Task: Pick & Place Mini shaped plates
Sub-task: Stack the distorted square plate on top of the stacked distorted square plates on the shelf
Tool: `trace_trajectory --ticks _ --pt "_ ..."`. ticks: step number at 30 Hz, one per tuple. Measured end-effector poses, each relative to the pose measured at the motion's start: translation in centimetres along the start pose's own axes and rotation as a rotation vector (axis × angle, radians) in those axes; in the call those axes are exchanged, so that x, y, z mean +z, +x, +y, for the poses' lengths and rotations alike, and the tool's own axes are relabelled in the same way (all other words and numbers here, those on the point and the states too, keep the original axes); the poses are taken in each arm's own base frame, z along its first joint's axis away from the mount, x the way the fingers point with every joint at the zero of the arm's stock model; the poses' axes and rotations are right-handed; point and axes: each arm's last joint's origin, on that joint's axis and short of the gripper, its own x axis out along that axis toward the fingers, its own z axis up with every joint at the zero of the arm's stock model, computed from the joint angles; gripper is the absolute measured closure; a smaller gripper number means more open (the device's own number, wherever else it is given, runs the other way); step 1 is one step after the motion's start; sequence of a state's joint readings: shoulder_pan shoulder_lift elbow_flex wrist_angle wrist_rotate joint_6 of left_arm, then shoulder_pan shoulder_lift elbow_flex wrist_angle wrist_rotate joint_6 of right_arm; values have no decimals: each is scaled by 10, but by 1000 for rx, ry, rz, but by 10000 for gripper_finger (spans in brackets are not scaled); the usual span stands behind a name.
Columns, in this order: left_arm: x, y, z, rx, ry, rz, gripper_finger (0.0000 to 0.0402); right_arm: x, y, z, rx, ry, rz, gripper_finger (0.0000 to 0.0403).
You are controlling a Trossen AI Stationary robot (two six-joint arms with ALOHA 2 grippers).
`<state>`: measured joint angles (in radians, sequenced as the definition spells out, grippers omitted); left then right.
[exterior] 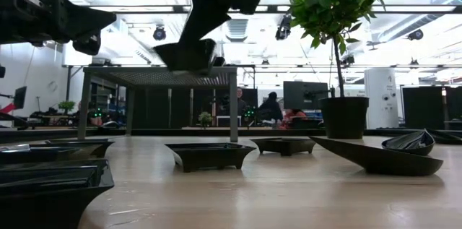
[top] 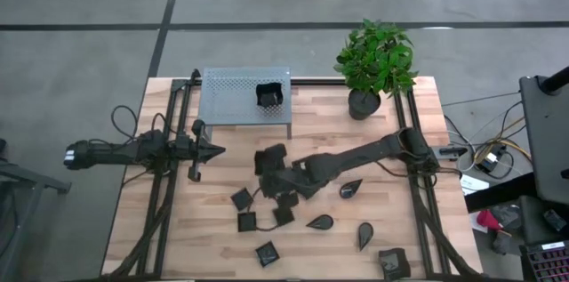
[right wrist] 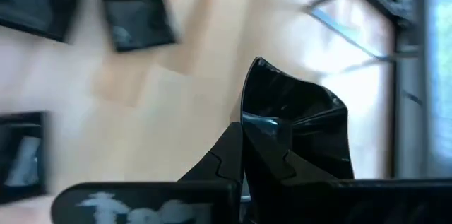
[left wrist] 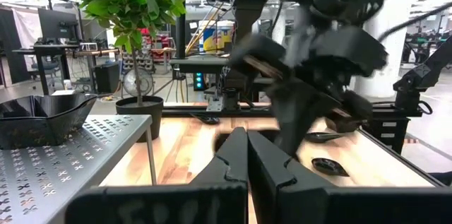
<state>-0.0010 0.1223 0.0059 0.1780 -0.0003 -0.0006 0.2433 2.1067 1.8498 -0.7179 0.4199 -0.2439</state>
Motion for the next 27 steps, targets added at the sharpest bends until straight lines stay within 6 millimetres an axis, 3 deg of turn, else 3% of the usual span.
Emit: trace_trajectory --ticks 9,19,27 --pt "0 0 0 0 0 0 401 -6 -2 -67 -111 -29 71 394" --pt "0 0 0 0 0 0 401 -19 -25 -133 -186 -57 35 394" --pt "0 0 0 0 0 -1 401 -40 -17 -177 -150 -43 4 394"
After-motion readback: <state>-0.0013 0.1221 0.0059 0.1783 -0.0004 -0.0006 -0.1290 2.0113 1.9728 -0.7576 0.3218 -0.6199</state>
